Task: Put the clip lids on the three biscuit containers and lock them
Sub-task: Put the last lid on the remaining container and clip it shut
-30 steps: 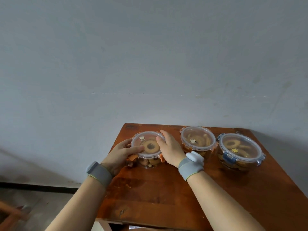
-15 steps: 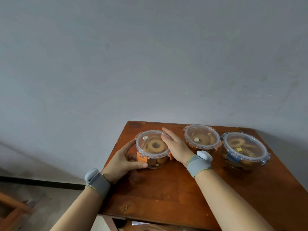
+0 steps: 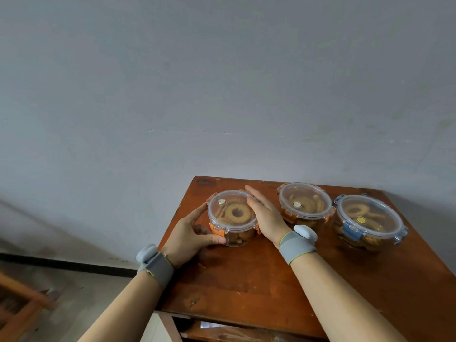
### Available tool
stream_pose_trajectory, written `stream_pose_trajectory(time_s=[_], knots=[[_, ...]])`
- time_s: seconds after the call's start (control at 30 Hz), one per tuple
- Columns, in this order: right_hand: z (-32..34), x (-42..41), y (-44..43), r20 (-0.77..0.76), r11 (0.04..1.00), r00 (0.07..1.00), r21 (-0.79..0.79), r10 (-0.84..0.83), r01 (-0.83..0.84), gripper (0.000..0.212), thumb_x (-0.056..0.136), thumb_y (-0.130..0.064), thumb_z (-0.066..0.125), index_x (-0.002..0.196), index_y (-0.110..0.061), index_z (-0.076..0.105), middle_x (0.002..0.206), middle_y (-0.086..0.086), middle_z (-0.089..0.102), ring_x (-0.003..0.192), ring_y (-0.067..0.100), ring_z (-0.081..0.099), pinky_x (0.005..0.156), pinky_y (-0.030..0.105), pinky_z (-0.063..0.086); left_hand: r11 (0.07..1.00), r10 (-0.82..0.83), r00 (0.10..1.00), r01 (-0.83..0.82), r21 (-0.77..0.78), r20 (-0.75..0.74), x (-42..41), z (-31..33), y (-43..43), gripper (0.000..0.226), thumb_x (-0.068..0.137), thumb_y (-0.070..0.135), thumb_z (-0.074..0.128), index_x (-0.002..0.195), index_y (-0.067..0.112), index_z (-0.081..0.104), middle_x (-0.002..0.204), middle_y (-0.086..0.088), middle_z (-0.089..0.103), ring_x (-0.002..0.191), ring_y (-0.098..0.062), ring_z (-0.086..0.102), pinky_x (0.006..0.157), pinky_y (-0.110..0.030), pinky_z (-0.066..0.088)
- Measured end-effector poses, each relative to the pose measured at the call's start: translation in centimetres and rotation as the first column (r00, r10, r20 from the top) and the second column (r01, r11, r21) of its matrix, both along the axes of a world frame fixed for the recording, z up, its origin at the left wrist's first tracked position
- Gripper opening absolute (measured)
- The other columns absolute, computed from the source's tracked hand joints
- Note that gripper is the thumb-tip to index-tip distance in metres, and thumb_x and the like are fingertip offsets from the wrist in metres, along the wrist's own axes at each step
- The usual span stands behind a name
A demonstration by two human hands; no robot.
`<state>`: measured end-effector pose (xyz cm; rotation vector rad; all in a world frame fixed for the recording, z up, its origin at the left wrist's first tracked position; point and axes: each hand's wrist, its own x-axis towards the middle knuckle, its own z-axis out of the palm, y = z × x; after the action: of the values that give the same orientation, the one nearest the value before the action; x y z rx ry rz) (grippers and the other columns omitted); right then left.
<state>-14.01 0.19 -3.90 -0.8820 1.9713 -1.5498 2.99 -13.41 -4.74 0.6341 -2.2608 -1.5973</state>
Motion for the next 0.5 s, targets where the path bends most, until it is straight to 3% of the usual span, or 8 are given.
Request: stream_pose_trajectory(time_s=[0.13,0.3,0.4,0.5], knots=[[0.2,0.3,0.5,0.001,1.000,1.000,0.007,0.016,-0.016,0.043,0.105,-0.030,0.036,0.147,-0.034,0.039,0.154,-0.005,0.038,0.141,0.013,0.032,0.112,0.027,0.026,1.000,0.001,1.000,-0.001,-0.021,-0.015,0.1,0.1,0.2,0.104,0.063,0.028,0.089,0.150,0.027,0.033,0.076,-0.004,0.075,0.071,-0.016,0.073,0.068,-0.022,0.058],[0.4,0.4,2.0,-0.035,0.995,0.996,0.060,0.080,-0.078,0.049,0.102,-0.050,0.033,0.150,-0.042,0.026,0.158,-0.012,0.027,0.145,0.010,0.024,0.115,0.030,0.021,0.999,0.040,0.996,-0.039,0.017,-0.084,0.0,-0.3,-0.1,0.082,0.060,0.027,0.092,0.133,0.026,0.055,0.119,0.003,0.070,0.077,-0.023,0.073,0.073,-0.035,0.062],[0.2,0.8,3.1,-0.100,0.992,0.990,0.082,0.104,-0.096,0.064,0.093,-0.066,0.038,0.151,-0.045,0.021,0.159,-0.018,0.021,0.145,0.004,0.019,0.112,0.025,0.018,0.989,0.144,0.980,-0.141,0.031,-0.139,-0.2,-1.0,-0.3,0.055,0.065,0.031,0.086,0.115,0.026,0.065,0.108,-0.003,0.075,0.065,-0.017,0.070,0.065,-0.031,0.059],[-1.1,1.1,3.9,-0.169,0.994,0.980,0.050,0.104,-0.097,0.085,0.077,-0.071,0.064,0.148,-0.049,0.023,0.156,-0.018,0.029,0.141,0.004,0.030,0.115,0.031,0.031,0.979,0.186,0.964,-0.165,0.122,-0.188,-0.4,-1.5,-0.5,0.047,0.072,0.031,0.078,0.117,0.022,0.068,0.101,-0.006,0.078,0.063,-0.019,0.064,0.071,-0.040,0.058]])
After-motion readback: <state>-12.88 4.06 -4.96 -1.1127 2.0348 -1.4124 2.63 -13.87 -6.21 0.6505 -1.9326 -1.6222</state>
